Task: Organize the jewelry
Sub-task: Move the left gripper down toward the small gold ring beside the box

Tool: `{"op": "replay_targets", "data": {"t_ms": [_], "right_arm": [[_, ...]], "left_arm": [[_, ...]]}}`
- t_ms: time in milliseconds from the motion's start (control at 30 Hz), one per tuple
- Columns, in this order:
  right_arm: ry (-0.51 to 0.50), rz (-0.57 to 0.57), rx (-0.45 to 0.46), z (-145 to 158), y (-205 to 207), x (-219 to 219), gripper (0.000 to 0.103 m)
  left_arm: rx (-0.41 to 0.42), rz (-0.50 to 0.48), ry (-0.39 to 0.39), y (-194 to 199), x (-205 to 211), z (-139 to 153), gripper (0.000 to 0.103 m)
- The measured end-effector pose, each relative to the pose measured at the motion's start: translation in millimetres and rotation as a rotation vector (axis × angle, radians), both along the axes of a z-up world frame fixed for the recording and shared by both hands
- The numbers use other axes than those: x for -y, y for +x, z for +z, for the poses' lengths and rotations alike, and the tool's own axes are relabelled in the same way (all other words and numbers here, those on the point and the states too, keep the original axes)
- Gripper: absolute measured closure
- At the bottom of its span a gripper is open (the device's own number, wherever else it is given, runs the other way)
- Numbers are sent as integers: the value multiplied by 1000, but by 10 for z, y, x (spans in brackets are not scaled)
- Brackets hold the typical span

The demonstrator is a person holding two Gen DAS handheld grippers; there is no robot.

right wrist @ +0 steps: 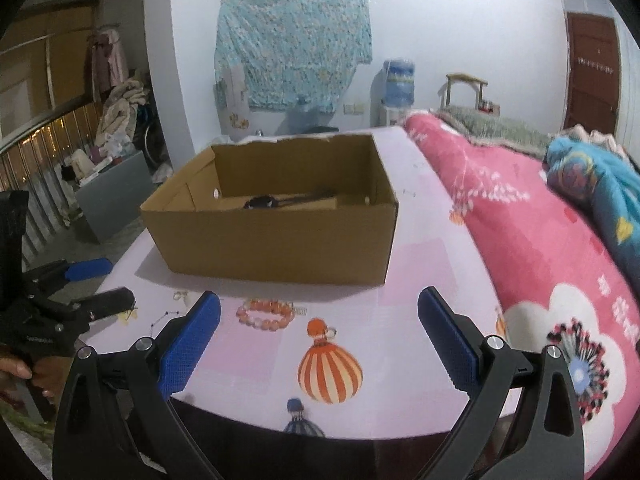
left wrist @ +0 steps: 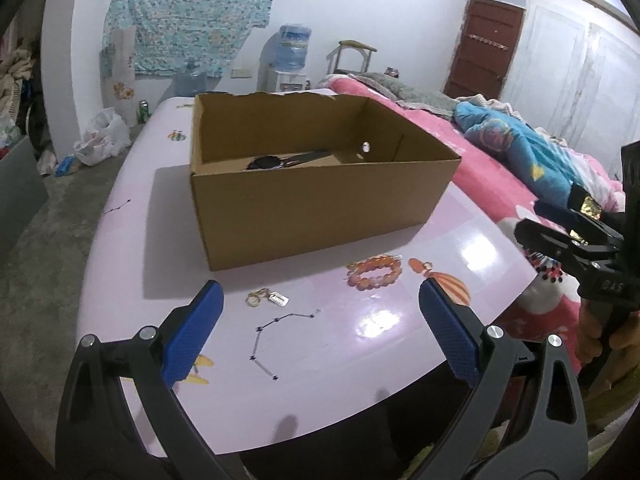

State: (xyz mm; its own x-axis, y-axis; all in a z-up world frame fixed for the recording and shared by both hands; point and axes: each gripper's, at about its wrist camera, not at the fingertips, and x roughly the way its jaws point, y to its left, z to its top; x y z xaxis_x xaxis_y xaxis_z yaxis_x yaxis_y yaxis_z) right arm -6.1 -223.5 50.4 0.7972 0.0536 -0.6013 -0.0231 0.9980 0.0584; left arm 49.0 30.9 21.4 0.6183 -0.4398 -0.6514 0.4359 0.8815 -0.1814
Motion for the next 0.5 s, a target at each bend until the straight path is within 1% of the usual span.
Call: {"op": "replay_targets", "data": {"t_ms": [67, 233, 300, 367, 433, 500], "right_arm": [[28, 2, -22, -74, -11, 35, 7], [105, 37, -124, -300, 58, 12, 7], [115, 54, -139, -341, 82, -35, 7], [120, 78, -144, -365, 114, -110, 7], [122, 103, -146, -380, 163, -173, 7], [125, 119, -151, -387, 200, -232, 8]], "left_arm": [[-7, 17, 11, -12, -34, -23, 8], [-12, 56, 55, -71, -97, -107, 9], [-14, 57, 76, -62, -92, -146, 9], [-16, 57, 101, -26, -73, -179, 14], [-19, 57, 127, 11, -52, -217, 23], [-19, 54, 144, 54, -36, -241, 28]]}}
